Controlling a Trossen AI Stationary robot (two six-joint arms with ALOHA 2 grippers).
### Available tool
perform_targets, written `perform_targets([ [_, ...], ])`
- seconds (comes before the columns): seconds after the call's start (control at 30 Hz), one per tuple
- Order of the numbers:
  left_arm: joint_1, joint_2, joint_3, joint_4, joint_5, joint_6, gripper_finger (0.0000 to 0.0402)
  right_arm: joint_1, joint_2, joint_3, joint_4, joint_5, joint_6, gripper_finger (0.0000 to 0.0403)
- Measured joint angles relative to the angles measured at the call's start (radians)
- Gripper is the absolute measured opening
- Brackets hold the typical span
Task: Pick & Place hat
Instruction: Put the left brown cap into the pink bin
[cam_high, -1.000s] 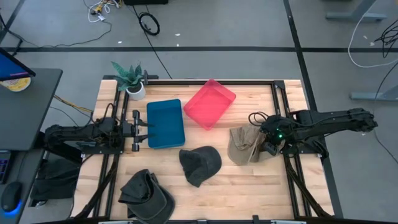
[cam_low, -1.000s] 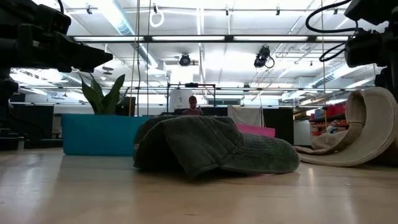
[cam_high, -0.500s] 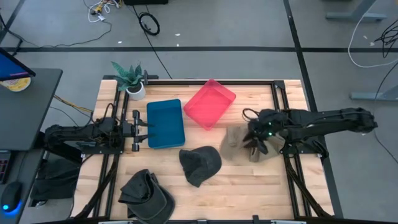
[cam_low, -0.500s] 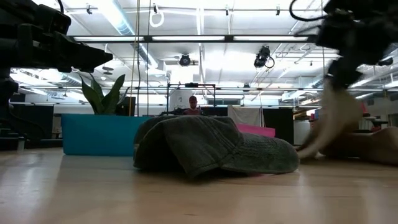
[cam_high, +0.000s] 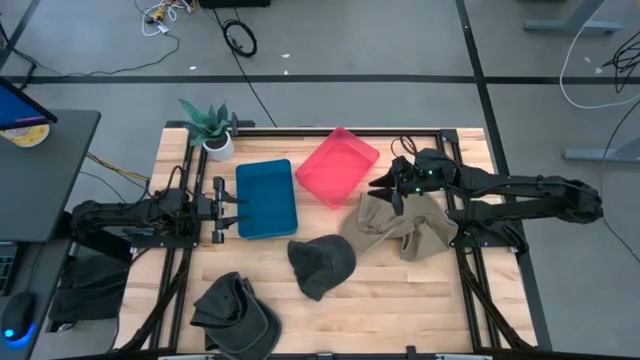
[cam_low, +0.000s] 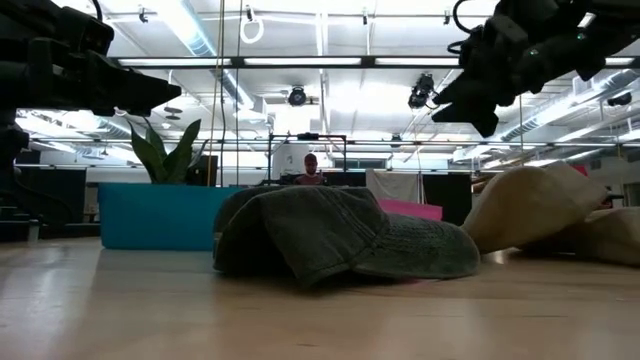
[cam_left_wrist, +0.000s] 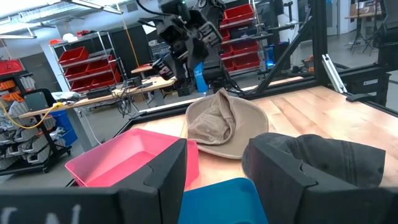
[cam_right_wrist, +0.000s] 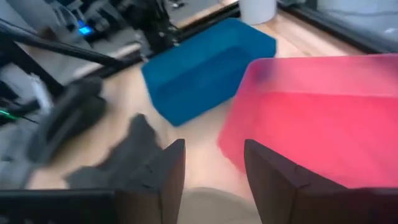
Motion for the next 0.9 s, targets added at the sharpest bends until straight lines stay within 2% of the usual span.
perform_targets([
  [0.13,0.000,0.000,0.000,0.000,0.000,0.000,0.0177,-0.012,-0.011,0.000,0.016,-0.162,0.053,0.0169],
  [0.23,0.000,0.000,0.000,0.000,0.000,0.000,0.0177,-0.010,-0.011,0.000,0.018,-0.216,0.062,0.0169],
  [0.53,0.000,0.000,0.000,0.000,0.000,0.000,0.0177,0.048,-0.004,0.000,-0.076,-0.214,0.050,0.0169],
  [0.67,0.000,0.000,0.000,0.000,0.000,0.000,0.0177,0.123,-0.003,0.000,-0.134,-0.209,-0.103,0.0169],
  [0.9,0.000,0.000,0.000,0.000,0.000,0.000,0.0177,0.278,-0.003,0.001,-0.120,-0.054,-0.286,0.0169],
])
